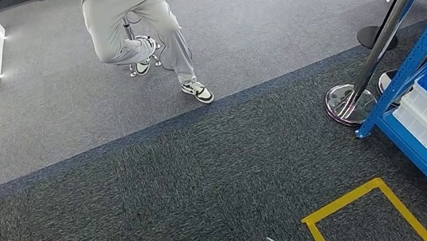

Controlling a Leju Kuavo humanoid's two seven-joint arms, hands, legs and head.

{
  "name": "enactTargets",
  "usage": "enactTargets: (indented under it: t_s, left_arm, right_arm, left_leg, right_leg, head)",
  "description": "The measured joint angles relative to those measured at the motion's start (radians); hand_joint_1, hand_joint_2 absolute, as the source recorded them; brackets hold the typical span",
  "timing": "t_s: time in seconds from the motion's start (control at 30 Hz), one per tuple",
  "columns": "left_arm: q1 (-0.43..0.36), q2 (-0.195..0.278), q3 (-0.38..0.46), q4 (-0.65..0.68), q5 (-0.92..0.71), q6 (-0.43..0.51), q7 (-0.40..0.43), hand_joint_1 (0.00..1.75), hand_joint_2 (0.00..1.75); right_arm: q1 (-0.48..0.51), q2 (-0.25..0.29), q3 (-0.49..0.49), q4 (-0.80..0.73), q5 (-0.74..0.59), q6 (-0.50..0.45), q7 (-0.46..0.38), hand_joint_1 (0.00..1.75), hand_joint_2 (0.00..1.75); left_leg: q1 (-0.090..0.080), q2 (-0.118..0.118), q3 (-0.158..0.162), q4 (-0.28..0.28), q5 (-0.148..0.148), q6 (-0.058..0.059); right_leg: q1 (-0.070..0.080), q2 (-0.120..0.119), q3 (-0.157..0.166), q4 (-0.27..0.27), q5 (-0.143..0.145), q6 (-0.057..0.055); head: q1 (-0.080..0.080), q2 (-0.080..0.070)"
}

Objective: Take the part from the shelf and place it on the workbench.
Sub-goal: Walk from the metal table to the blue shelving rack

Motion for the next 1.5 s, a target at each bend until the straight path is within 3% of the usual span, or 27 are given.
enactTargets:
  t_s: [0.03,0.1,0.13,0.17,0.2,0.3,0.37,0.43,0.5,0.53,0.6,0.67,0.7,0.73,0.8,0.87,1.0,1.07,1.13,1.17,1.2,1.27,1.33,1.37,1.5]
  left_arm:
    - [0.000,-0.001,0.000,0.000,0.000,0.000,0.000,0.00,0.00]
    - [0.001,0.000,0.001,0.000,0.000,-0.001,-0.001,0.00,0.00]
    - [0.002,0.000,0.001,0.000,0.001,-0.001,-0.001,0.00,0.00]
    - [0.003,0.000,0.001,0.000,0.001,-0.002,-0.001,0.00,0.00]
    - [0.003,0.000,0.001,0.000,0.001,-0.002,-0.001,0.00,0.00]
    - [0.004,0.000,0.002,0.000,0.001,-0.004,-0.001,0.00,0.00]
    - [0.002,0.000,0.002,0.000,0.001,-0.005,-0.002,0.00,0.00]
    - [0.001,0.000,0.002,0.000,0.000,-0.007,-0.002,0.00,0.00]
    - [0.000,0.000,0.002,0.000,0.000,-0.010,-0.002,0.00,0.00]
    - [0.000,0.000,0.002,0.000,0.000,-0.010,-0.002,0.00,0.00]
    - [0.001,0.000,0.002,0.000,0.000,-0.011,-0.002,0.00,0.00]
    - [0.003,0.000,0.003,0.000,0.000,-0.012,-0.002,0.00,0.00]
    - [0.004,0.001,0.003,0.000,0.000,-0.012,-0.002,0.00,0.00]
    - [0.005,0.001,0.003,0.000,0.000,-0.012,-0.002,0.00,0.00]
    - [0.003,0.001,0.003,0.000,0.000,-0.012,-0.002,0.00,0.00]
    - [0.000,0.002,0.003,0.000,-0.001,-0.011,-0.002,0.00,0.00]
    - [0.000,0.001,0.004,0.000,-0.002,-0.007,-0.001,0.00,0.00]
    - [-0.002,0.000,0.004,0.000,-0.002,-0.005,-0.002,0.00,0.00]
    - [-0.001,0.000,0.005,0.000,-0.002,-0.004,-0.002,0.00,0.00]
    - [0.000,0.000,0.006,0.000,-0.002,-0.003,-0.002,0.00,0.00]
    - [0.001,0.000,0.006,0.000,-0.002,-0.002,-0.002,0.00,0.00]
    - [0.001,0.000,0.007,0.000,-0.003,-0.001,-0.002,0.00,0.00]
    - [0.001,-0.001,0.007,0.000,-0.004,0.000,-0.002,0.00,0.00]
    - [0.000,-0.001,0.007,0.000,-0.004,0.001,-0.002,0.00,0.00]
    - [0.000,-0.001,0.008,0.000,-0.005,0.001,-0.003,0.00,0.00]
  right_arm:
    - [-0.001,0.000,0.000,0.001,0.000,0.000,-0.001,0.00,0.00]
    - [-0.001,0.000,-0.002,0.004,-0.002,0.000,-0.002,0.00,0.00]
    - [-0.001,0.000,-0.004,0.005,-0.002,0.000,-0.002,0.00,0.00]
    - [-0.001,0.000,-0.005,0.007,-0.003,0.000,-0.002,0.00,0.00]
    - [-0.001,0.000,-0.007,0.008,-0.004,0.000,-0.002,0.00,0.00]
    - [-0.003,0.000,-0.009,0.011,-0.007,0.004,-0.003,0.00,0.00]
    - [-0.005,0.001,-0.010,0.012,-0.009,0.010,-0.004,0.00,0.00]
    - [-0.007,0.002,-0.011,0.013,-0.009,0.018,-0.004,0.00,0.00]
    - [-0.008,0.003,-0.012,0.013,-0.009,0.025,-0.004,0.00,0.00]
    - [-0.008,0.004,-0.012,0.013,-0.008,0.027,-0.004,0.00,0.00]
    - [-0.009,0.005,-0.012,0.014,-0.008,0.028,-0.004,0.00,0.00]
    - [-0.009,0.006,-0.012,0.015,-0.008,0.029,-0.004,0.00,0.00]
    - [-0.009,0.006,-0.012,0.016,-0.008,0.029,-0.003,0.00,0.00]
    - [-0.010,0.006,-0.012,0.016,-0.008,0.029,-0.003,0.00,0.00]
    - [-0.010,0.007,-0.012,0.016,-0.008,0.031,0.000,0.00,0.00]
    - [-0.011,0.009,-0.013,0.016,-0.008,0.035,0.006,0.00,0.00]
    - [-0.014,0.009,-0.016,0.016,-0.003,0.044,0.015,0.00,0.00]
    - [-0.015,0.009,-0.019,0.016,0.001,0.045,0.017,0.00,0.00]
    - [-0.015,0.009,-0.024,0.018,0.003,0.045,0.020,0.00,0.00]
    - [-0.015,0.009,-0.026,0.020,0.004,0.046,0.021,0.00,0.00]
    - [-0.015,0.009,-0.028,0.021,0.004,0.046,0.022,0.00,0.00]
    - [-0.015,0.009,-0.030,0.023,0.006,0.047,0.023,0.00,0.00]
    - [-0.016,0.009,-0.030,0.023,0.007,0.047,0.024,0.00,0.00]
    - [-0.016,0.009,-0.030,0.023,0.007,0.048,0.024,0.00,0.00]
    - [-0.017,0.011,-0.030,0.023,0.007,0.049,0.025,0.00,0.00]
  left_leg:
    - [0.004,0.001,0.003,-0.009,0.005,0.003]
    - [0.003,0.003,0.003,-0.012,0.008,0.004]
    - [0.003,0.004,0.002,-0.011,0.008,0.003]
    - [0.003,0.004,0.002,-0.010,0.007,0.002]
    - [0.004,0.004,0.002,-0.008,0.005,-0.001]
    - [0.008,0.002,0.002,0.008,-0.006,-0.019]
    - [0.007,0.001,0.000,0.016,-0.012,-0.034]
    - [0.010,0.001,0.000,0.016,-0.014,-0.048]
    - [0.016,0.000,-0.010,0.044,-0.035,-0.058]
    - [0.017,-0.001,-0.029,0.085,-0.061,-0.060]
    - [0.017,-0.002,-0.094,0.223,-0.128,-0.059]
    - [0.014,-0.002,-0.144,0.322,-0.154,-0.054]
    - [0.012,-0.002,-0.143,0.315,-0.138,-0.049]
    - [0.009,-0.002,-0.122,0.265,-0.104,-0.042]
    - [-0.001,0.000,-0.056,0.122,-0.038,-0.025]
    - [-0.009,0.001,-0.022,0.045,-0.015,-0.017]
    - [-0.008,-0.003,-0.017,0.023,-0.004,-0.003]
    - [-0.004,-0.003,-0.014,0.013,0.003,0.004]
    - [-0.005,-0.003,-0.017,0.012,0.004,0.006]
    - [-0.005,-0.003,-0.017,0.013,0.004,0.006]
    - [-0.005,-0.004,-0.017,0.013,0.004,0.006]
    - [-0.004,-0.008,-0.015,0.015,0.002,0.002]
    - [-0.007,-0.012,-0.014,0.020,-0.002,-0.006]
    - [-0.008,-0.013,-0.015,0.022,-0.004,-0.012]
    - [-0.004,-0.014,-0.021,0.038,-0.018,-0.034]
  right_leg:
    - [-0.002,0.000,-0.017,0.040,-0.026,0.004]
    - [-0.010,0.000,-0.079,0.169,-0.091,0.013]
    - [-0.014,0.000,-0.107,0.226,-0.111,0.018]
    - [-0.018,0.000,-0.121,0.252,-0.111,0.022]
    - [-0.021,-0.001,-0.114,0.236,-0.091,0.026]
    - [-0.030,-0.003,-0.021,0.044,0.000,0.031]
    - [-0.025,0.000,0.005,-0.012,0.011,0.020]
    - [-0.019,0.004,0.003,-0.010,0.011,0.001]
    - [-0.016,0.004,0.005,-0.014,0.013,-0.017]
    - [-0.016,0.003,0.006,-0.016,0.014,-0.025]
    - [-0.009,0.002,0.006,-0.015,0.013,-0.034]
    - [0.000,0.002,0.006,-0.014,0.011,-0.038]
    - [0.004,0.002,0.007,-0.013,0.010,-0.040]
    - [0.007,0.002,0.009,-0.012,0.009,-0.041]
    - [0.012,0.001,0.012,-0.009,0.005,-0.040]
    - [0.014,-0.001,0.011,-0.007,0.004,-0.033]
    - [0.012,-0.004,0.005,0.005,-0.008,-0.013]
    - [0.008,-0.002,-0.034,0.092,-0.063,-0.003]
    - [0.002,-0.001,-0.099,0.225,-0.124,0.005]
    - [-0.001,-0.001,-0.120,0.264,-0.132,0.008]
    - [-0.005,-0.001,-0.122,0.266,-0.120,0.011]
    - [-0.011,-0.001,-0.066,0.153,-0.050,0.013]
    - [-0.012,0.001,-0.001,0.023,-0.001,0.010]
    - [-0.010,0.003,0.013,-0.007,0.006,0.006]
    - [-0.008,0.001,0.017,-0.022,0.009,-0.019]
  head:
    - [0.001,0.000]
    - [0.003,0.000]
    - [0.004,0.000]
    - [0.003,0.000]
    - [0.003,0.000]
    - [0.004,0.000]
    - [0.002,0.000]
    - [-0.001,0.000]
    - [-0.003,0.000]
    - [-0.005,0.000]
    - [-0.009,0.000]
    - [-0.011,0.000]
    - [-0.011,0.000]
    - [-0.011,0.000]
    - [-0.010,0.000]
    - [-0.010,0.000]
    - [-0.010,0.000]
    - [-0.007,0.000]
    - [-0.004,0.000]
    - [-0.004,0.000]
    - [-0.004,0.000]
    - [-0.004,0.000]
    - [-0.004,0.000]
    - [-0.005,0.000]
    - [-0.006,0.000]
